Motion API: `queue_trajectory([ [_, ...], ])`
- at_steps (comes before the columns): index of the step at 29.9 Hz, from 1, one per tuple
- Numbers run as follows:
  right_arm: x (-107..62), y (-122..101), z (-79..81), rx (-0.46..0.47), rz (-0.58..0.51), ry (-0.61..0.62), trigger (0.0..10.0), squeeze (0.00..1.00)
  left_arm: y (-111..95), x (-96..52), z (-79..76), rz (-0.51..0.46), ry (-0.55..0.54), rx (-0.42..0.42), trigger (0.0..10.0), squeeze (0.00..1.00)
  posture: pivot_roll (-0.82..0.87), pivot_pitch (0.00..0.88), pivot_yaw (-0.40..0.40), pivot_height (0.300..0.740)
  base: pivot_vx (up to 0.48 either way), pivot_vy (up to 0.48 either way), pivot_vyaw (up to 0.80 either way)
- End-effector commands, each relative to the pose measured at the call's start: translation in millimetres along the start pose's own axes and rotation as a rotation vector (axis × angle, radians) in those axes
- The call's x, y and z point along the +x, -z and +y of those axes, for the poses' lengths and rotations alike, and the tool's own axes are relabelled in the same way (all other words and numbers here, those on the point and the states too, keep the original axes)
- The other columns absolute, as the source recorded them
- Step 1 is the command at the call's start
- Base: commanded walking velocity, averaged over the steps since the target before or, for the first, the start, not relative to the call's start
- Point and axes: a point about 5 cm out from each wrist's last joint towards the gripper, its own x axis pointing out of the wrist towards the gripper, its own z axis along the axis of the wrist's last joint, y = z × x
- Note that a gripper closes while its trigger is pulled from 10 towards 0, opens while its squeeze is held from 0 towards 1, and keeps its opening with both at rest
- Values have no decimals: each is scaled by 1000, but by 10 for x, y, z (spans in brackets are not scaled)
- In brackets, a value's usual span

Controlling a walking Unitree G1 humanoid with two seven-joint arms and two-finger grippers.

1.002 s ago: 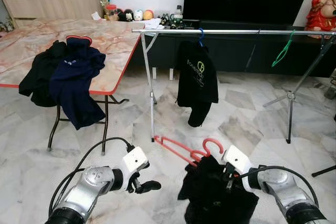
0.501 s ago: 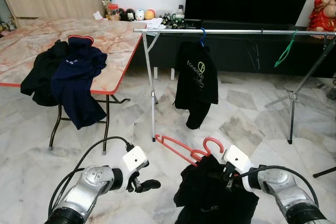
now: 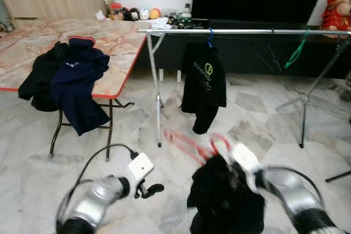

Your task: Hang hanger

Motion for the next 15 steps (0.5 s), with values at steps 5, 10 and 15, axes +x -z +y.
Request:
queue_trajectory([
  [5, -58, -14, -61, 26, -20, 37, 0, 0, 26, -73, 167, -16, -113, -7, 10000, 0, -30, 11, -10, 740, 0, 0, 0],
  [10, -64, -36, -35, 26, -6, 43, 0, 0, 56, -32, 125, -4, -96, 10, 10000, 0, -28, 13, -10, 740, 0, 0, 0],
  [15, -60, -228, -59, 41, -61, 56, 0, 0, 63, -14, 157, 12, -123, 75, 10000, 0, -29, 13, -12, 740, 0, 0, 0],
])
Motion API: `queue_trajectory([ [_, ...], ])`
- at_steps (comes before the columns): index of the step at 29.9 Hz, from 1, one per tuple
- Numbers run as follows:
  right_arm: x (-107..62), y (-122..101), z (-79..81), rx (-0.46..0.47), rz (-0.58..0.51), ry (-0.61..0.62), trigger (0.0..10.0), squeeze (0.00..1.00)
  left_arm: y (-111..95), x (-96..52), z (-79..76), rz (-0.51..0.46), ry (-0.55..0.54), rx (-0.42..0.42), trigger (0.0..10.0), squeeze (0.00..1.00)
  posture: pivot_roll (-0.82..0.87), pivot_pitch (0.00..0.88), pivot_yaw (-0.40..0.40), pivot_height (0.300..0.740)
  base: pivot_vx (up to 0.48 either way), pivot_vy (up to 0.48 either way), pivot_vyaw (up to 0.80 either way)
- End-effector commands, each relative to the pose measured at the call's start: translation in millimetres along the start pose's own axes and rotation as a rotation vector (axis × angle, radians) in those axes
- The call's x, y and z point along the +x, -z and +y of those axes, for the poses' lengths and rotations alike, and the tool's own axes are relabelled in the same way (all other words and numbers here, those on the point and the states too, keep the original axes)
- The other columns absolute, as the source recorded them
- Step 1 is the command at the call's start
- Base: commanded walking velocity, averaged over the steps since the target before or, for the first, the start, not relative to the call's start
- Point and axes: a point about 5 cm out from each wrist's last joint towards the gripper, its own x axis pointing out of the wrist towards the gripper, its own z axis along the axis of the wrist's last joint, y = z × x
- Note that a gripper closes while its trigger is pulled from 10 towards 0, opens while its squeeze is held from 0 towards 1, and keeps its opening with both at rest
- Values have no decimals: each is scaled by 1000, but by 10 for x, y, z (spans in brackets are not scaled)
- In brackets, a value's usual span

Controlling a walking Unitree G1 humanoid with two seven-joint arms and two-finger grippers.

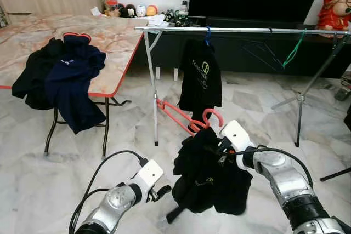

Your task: Hang hanger

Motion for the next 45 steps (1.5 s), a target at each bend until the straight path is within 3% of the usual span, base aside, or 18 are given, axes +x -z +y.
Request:
queue_trajectory([
  [1, -7, -336, -37, -14, -118, 7, 0, 0, -2, 3, 40, 14, -15, 58, 10000, 0, -30, 14, -12, 740, 0, 0, 0],
  [2, -11, -435, -22, -33, -144, -1, 0, 0, -35, 18, 58, 7, -40, 97, 10000, 0, -31, 12, -13, 740, 0, 0, 0],
  [10, -39, -617, 51, -61, -180, -15, 0, 0, -225, 67, 161, -84, -133, 151, 10000, 0, -36, 14, -14, 740, 0, 0, 0],
  [17, -65, -807, 115, -103, -213, -30, 0, 0, -331, 98, 192, -129, -160, 177, 10000, 0, -37, 14, -18, 740, 0, 0, 0],
  [20, -76, -867, 146, -116, -226, -38, 0, 0, -335, 106, 164, -145, -142, 138, 10000, 0, -37, 14, -18, 740, 0, 0, 0],
  [26, -95, -959, 196, -140, -246, -55, 0, 0, -310, 126, 107, -118, -93, 196, 10000, 0, -41, 14, -21, 740, 0, 0, 0],
  [31, -108, -998, 239, -154, -251, -74, 0, 0, -312, 137, 143, -100, -141, 221, 10000, 0, -42, 14, -22, 740, 0, 0, 0],
  [37, -133, -1012, 316, -187, -243, -96, 0, 0, -287, 140, 210, -48, -246, 314, 10000, 0, -44, 16, -22, 740, 0, 0, 0],
  [42, -141, -1018, 329, -206, -235, -100, 0, 0, -282, 146, 205, -39, -248, 352, 10000, 0, -45, 14, -23, 740, 0, 0, 0],
  [43, -142, -1019, 330, -208, -235, -101, 0, 0, -282, 146, 204, -39, -248, 354, 9059, 0, -45, 14, -23, 740, 0, 0, 0],
  [44, -143, -1019, 331, -210, -234, -102, 0, 0, -283, 148, 204, -39, -250, 353, 3765, 0, -44, 14, -24, 740, 0, 0, 0],
  [45, -145, -1020, 333, -214, -233, -103, 0, 0, -285, 147, 208, -41, -256, 351, 0, 0, -45, 14, -23, 740, 0, 0, 0],
])
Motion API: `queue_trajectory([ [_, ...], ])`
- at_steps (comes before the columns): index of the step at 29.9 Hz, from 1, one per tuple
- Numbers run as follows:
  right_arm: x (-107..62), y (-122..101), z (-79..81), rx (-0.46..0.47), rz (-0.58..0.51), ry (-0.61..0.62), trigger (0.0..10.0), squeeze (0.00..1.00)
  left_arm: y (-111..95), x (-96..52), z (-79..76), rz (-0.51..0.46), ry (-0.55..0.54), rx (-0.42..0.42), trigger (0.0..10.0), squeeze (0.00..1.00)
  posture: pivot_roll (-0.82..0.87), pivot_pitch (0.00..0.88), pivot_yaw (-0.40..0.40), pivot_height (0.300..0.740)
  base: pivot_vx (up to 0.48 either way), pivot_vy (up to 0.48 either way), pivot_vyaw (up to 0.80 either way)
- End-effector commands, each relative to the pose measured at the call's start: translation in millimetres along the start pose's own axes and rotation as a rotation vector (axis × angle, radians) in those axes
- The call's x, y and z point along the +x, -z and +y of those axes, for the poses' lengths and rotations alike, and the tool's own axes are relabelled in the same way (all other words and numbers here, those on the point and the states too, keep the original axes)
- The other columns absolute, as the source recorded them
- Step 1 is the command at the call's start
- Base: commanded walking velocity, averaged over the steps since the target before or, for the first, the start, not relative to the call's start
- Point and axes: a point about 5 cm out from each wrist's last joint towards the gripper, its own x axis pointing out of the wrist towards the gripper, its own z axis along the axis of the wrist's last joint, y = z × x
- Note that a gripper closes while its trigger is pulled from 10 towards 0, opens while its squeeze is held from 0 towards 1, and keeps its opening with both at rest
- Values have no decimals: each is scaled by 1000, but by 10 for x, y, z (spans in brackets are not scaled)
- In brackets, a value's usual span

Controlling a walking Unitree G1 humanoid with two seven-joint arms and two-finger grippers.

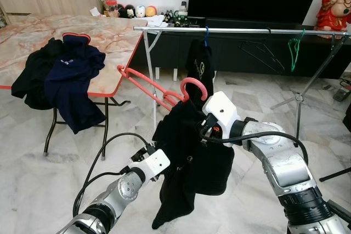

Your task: Hang hanger

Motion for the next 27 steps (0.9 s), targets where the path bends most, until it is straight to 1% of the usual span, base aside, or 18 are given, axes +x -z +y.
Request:
queue_trajectory([
  [1, -29, -139, 7, -47, -39, -4, 0, 0, -7, 13, 30, 3, -9, 23, 0, 0, -45, 14, -23, 740, 0, 0, 0],
  [14, -28, -141, 41, -66, -33, -18, 0, 0, 23, 12, 64, 25, -35, 24, 0, 0, -45, 14, -23, 740, 0, 0, 0],
  [27, -25, -143, 53, -84, -27, -20, 0, 0, 48, 12, 66, 52, -46, 21, 0, 0, -44, 14, -23, 740, 0, 0, 0],
])
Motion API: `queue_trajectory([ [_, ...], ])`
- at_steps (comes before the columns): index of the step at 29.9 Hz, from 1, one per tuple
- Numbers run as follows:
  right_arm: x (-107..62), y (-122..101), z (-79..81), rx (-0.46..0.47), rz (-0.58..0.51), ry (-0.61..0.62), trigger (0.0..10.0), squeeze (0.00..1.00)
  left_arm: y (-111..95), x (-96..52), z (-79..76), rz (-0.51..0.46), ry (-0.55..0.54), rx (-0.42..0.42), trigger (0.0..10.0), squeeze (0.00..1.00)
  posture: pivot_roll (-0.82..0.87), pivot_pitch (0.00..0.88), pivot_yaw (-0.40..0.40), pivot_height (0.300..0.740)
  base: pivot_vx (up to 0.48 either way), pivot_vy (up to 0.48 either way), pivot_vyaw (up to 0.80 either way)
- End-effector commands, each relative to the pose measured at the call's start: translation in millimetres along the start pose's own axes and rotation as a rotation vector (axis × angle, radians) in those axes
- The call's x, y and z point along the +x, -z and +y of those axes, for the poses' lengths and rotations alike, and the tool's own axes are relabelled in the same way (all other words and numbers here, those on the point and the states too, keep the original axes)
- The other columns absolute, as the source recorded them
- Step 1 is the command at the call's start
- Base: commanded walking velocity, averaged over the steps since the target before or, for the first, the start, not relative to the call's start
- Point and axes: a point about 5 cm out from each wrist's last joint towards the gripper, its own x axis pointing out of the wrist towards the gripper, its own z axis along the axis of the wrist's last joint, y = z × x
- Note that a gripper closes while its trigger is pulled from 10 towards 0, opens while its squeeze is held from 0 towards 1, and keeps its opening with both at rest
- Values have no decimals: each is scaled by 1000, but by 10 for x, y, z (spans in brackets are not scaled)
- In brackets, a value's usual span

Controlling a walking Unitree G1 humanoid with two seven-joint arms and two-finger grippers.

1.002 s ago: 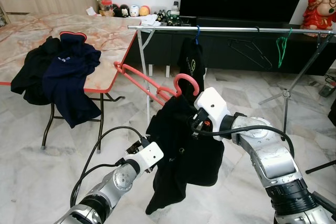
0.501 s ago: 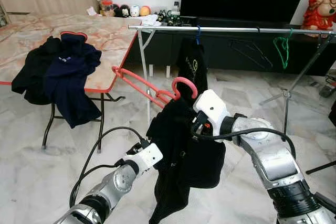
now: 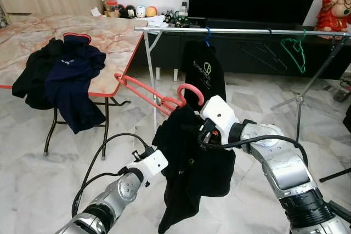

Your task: Hang hanger

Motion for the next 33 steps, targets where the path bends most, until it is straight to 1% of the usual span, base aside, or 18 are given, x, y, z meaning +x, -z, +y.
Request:
queue_trajectory([
  [1, -33, -166, -1, -57, -53, 7, 0, 0, -21, 21, 46, 3, -9, 21, 0, 0, -44, 14, -23, 740, 0, 0, 0],
  [7, -34, -175, 5, -58, -55, 2, 0, 0, -10, 20, 44, 12, -15, 21, 0, 0, -45, 14, -22, 740, 0, 0, 0],
  [13, -43, -155, 7, -54, -50, 3, 0, 0, -7, 21, 64, 16, -30, 3, 0, 0, -45, 15, -23, 740, 0, 0, 0],
  [17, -56, -80, -5, -39, -29, 11, 0, 0, 20, 15, 76, 30, -35, -10, 0, 0, -45, 15, -24, 740, 0, 0, 0],
  [18, -66, -35, -9, -32, -16, 14, 0, 0, 27, 13, 72, 34, -33, -13, 0, 0, -50, 17, -25, 740, 0, 0, 0],
  [21, -145, 237, -27, 5, 58, 27, 0, 0, 59, 1, 58, 50, -26, -33, 0, 0, -52, 19, -26, 740, 0, 0, 0],
  [22, -155, 262, -32, 12, 63, 29, 0, 0, 62, 0, 57, 51, -25, -33, 0, 0, -52, 19, -26, 740, 0, 0, 0],
  [23, -227, 455, -67, 34, 133, 49, 0, 0, 81, -10, 49, 54, -16, -33, 0, 0, -52, 19, -26, 740, 0, 0, 0],
  [25, -289, 593, -70, 52, 177, 46, 0, 0, 103, -20, 40, 62, -5, -34, 0, 0, -53, 21, -25, 740, 0, 0, 0],
  [26, -289, 593, -70, 52, 177, 46, 0, 0, 103, -20, 40, 62, -5, -34, 0, 0, -53, 21, -25, 740, 0, 0, 0],
  [28, -397, 790, -37, 99, 211, 23, 0, 0, 147, -36, 31, 82, 9, -33, 0, 0, -50, 20, -28, 740, 0, 0, 0],
  [29, -397, 790, -37, 99, 211, 23, 0, 0, 147, -36, 31, 82, 9, -33, 0, 0, -50, 20, -28, 740, 0, 0, 0],
  [30, -455, 902, -13, 145, 232, 14, 0, 0, 164, -42, 33, 90, 13, -31, 0, 0, -50, 20, -28, 740, 0, 0, 0],
  [32, -560, 1108, 78, 193, 275, -20, 0, 0, 188, -52, 23, 100, 31, -29, 0, 0, -50, 16, -24, 740, 0, 0, 0],
  [33, -560, 1108, 78, 193, 275, -20, 0, 0, 188, -52, 23, 100, 31, -29, 0, 0, -50, 16, -24, 740, 0, 0, 0],
])
